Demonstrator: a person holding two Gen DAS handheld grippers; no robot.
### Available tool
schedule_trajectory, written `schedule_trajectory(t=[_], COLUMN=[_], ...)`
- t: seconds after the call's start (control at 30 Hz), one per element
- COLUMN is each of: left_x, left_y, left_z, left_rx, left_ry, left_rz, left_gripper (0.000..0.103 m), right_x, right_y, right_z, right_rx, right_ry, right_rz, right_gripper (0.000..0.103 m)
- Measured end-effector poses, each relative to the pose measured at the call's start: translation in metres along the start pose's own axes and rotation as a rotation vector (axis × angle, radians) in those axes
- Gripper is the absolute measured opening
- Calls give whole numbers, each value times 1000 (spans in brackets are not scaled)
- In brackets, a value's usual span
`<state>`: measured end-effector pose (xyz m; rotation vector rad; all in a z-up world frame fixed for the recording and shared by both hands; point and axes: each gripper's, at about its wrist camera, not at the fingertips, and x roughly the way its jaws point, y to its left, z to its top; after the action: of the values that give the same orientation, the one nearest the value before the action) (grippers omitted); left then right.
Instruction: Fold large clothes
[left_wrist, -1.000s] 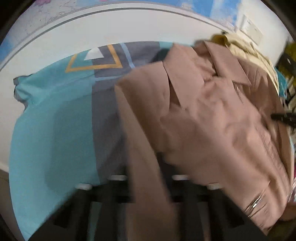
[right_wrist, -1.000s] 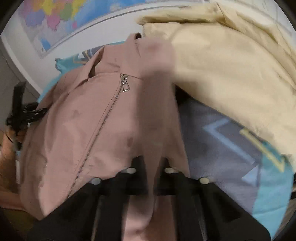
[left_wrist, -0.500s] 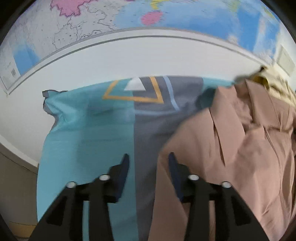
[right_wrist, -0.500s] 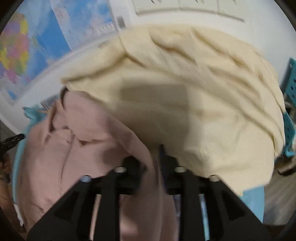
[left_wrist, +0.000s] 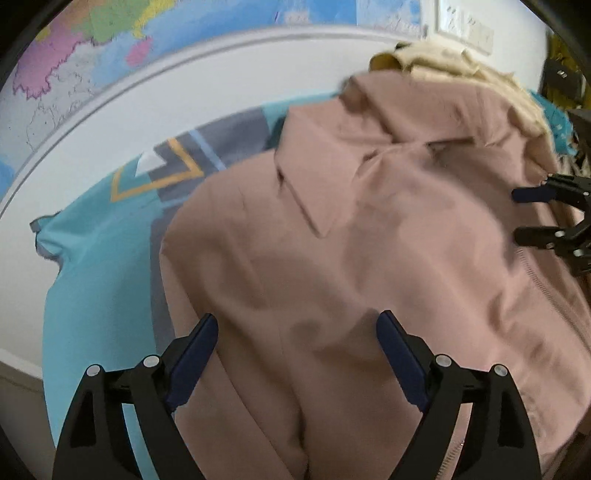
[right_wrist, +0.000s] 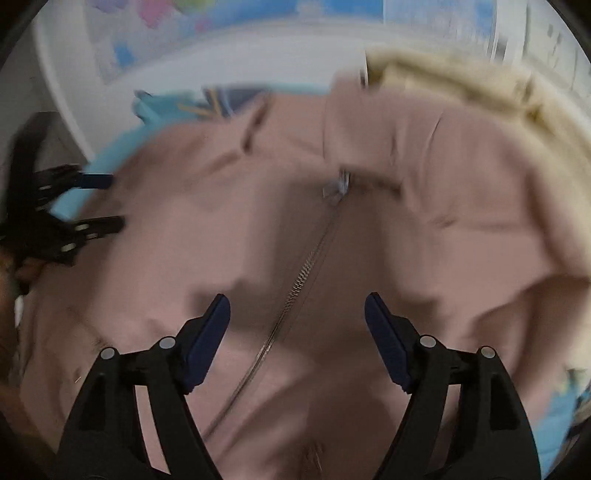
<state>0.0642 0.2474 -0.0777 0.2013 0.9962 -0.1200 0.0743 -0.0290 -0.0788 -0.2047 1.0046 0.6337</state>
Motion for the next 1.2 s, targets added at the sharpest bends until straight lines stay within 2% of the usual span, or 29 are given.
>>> schedule_trajectory(t=[0.03, 0.1, 0.13, 0.17, 0.23, 0.43, 0.47, 0.53, 0.57, 0.6, 0.63, 0.7, 0.77, 0.8, 0.83, 0.87, 1.0, 1.1, 1.17, 1.2], left_x=[4, 11, 15, 19, 22, 24, 22, 10, 5, -3, -9, -16, -18, -19, -20, -21, -26, -30, -33, -36], left_y=[2, 11, 17, 23, 32, 63, 66, 72, 72, 72, 70, 68, 69, 69, 70, 72, 87, 93, 94, 96], left_z=[0, -1, 0, 2, 8, 37, 39, 40, 39, 35, 29, 15, -4, -12, -23, -30, -60, -73, -80, -84], left_rx=[-7, -37, -58, -76, -97, -185, -199, -208, -204, -194, -170, -121, -88, -82, -79, -80, -145, -189, -220, -242], left_ry=[5, 15, 19, 18, 12, -36, -42, -65, -72, -83, -90, -77, -41, -27, -12, -5, 17, 25, 19, 18], left_rz=[19, 37, 48, 54, 75, 157, 163, 141, 137, 153, 175, 206, 224, 227, 232, 232, 176, 103, 60, 40], left_gripper=[85, 78, 76, 72, 68, 64, 67, 79, 90, 93, 93, 94, 95, 95, 95, 95, 95, 95, 95, 95], right_x=[5, 4, 2, 1, -1, -9, -4, 13, 13, 12, 12, -8, -21, -30, -33, -39, -48, -31, -17, -14], right_y=[-1, 1, -1, -2, -5, -34, -37, -37, -38, -38, -39, -39, -34, -30, -25, -19, 13, 23, 23, 19], right_z=[-1, -2, 0, 3, 6, 33, 34, 41, 38, 36, 36, 22, 13, 6, 3, -4, -32, -40, -37, -36], right_rx=[4, -34, -10, 6, 4, 119, 131, 138, 143, 150, 152, 133, 102, 79, 62, 34, -95, -115, -83, -60], right_ry=[-14, -46, -45, -46, -74, -163, -157, -143, -135, -126, -129, -147, -154, -159, -158, -149, -96, -42, -22, -27], right_rz=[1, -28, 12, 34, 11, 48, 65, 69, 71, 60, 60, 55, 56, 63, 75, 92, 107, 82, 63, 71], right_gripper=[65, 38, 20, 9, 7, 6, 6, 8, 12, 15, 26, 31, 43, 44, 51, 62, 71, 70, 40, 37])
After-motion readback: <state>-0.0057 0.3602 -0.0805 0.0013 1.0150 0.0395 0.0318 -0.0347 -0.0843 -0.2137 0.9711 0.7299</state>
